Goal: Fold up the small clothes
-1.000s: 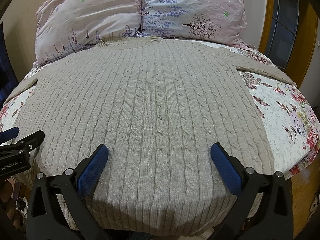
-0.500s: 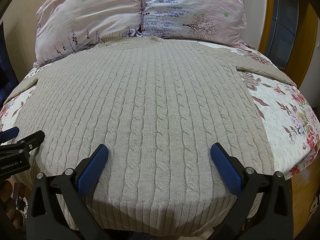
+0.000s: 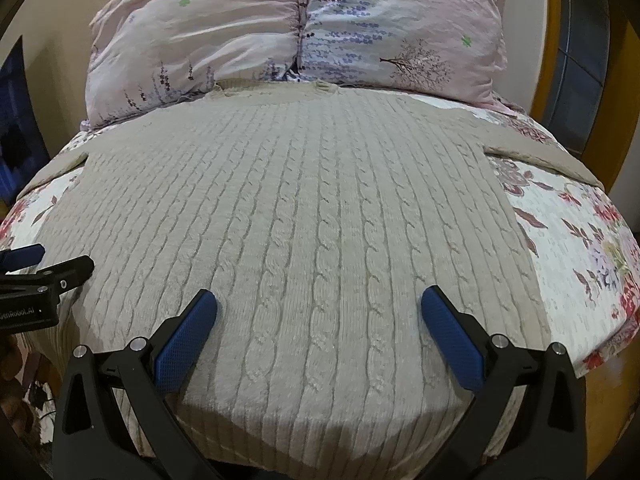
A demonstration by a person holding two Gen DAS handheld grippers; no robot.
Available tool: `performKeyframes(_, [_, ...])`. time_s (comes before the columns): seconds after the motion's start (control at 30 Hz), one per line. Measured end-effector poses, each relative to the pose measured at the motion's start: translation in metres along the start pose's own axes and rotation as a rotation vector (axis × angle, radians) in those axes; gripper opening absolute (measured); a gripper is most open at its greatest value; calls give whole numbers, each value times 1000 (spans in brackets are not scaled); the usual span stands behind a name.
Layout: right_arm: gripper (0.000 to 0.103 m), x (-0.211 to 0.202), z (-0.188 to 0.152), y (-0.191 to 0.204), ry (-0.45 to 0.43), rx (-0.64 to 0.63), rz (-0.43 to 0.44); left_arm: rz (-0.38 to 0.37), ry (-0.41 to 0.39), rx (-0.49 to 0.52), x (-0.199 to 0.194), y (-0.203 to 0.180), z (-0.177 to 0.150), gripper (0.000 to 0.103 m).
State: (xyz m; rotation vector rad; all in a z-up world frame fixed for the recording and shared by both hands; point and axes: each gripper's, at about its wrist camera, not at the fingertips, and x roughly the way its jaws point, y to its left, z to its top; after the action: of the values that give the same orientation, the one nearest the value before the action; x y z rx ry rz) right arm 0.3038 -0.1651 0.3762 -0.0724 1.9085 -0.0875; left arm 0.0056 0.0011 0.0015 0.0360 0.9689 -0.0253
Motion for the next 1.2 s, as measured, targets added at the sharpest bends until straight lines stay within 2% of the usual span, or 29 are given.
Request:
performKeyframes(0.27, [102,4,14,-13,3,-20,93,-24,59,36,6,1,10,101])
performKeyframes(0.37, [102,-2,44,-48,-7,94,120,-39,79,43,9,3,19,101])
performKeyframes(0.43, [101,2,63,-88,-17,231,115,-50,78,36,13,6,30,101])
performKeyframes(0.47, [99,6,73,-114,-24,313,105,-47,72,35,13,8,35,101])
performKeyframes(0.53, [88,16,84,-152,-20,419,75,-18,42,39,15,9,49,101])
performKeyframes(0.6, [80,30,96,-195,-1,537,48,7,6,51,15,10,62,101])
performKeyframes(0.7, [75,52,102,-249,26,704,43,19,-42,79,15,8,82,101])
performKeyframes(0.73, [71,57,102,-263,32,752,38,20,-47,84,16,7,87,101])
performKeyframes(0.87, [66,79,96,-313,37,942,37,-27,-34,97,28,4,112,101])
performKeyframes(0.97, [59,86,92,-331,23,996,40,-82,-25,82,34,5,123,101])
performKeyframes(1.03, [51,91,93,-343,10,1011,26,-127,-41,63,37,7,132,101])
performKeyframes(1.07, [48,92,94,-348,6,1021,16,-133,-50,56,38,8,135,101])
performKeyframes(1.13, [36,93,93,-359,-4,1047,-4,-133,-78,44,41,10,144,101])
performKeyframes(1.2, [30,94,92,-367,-12,1074,-20,-130,-99,37,44,11,151,101])
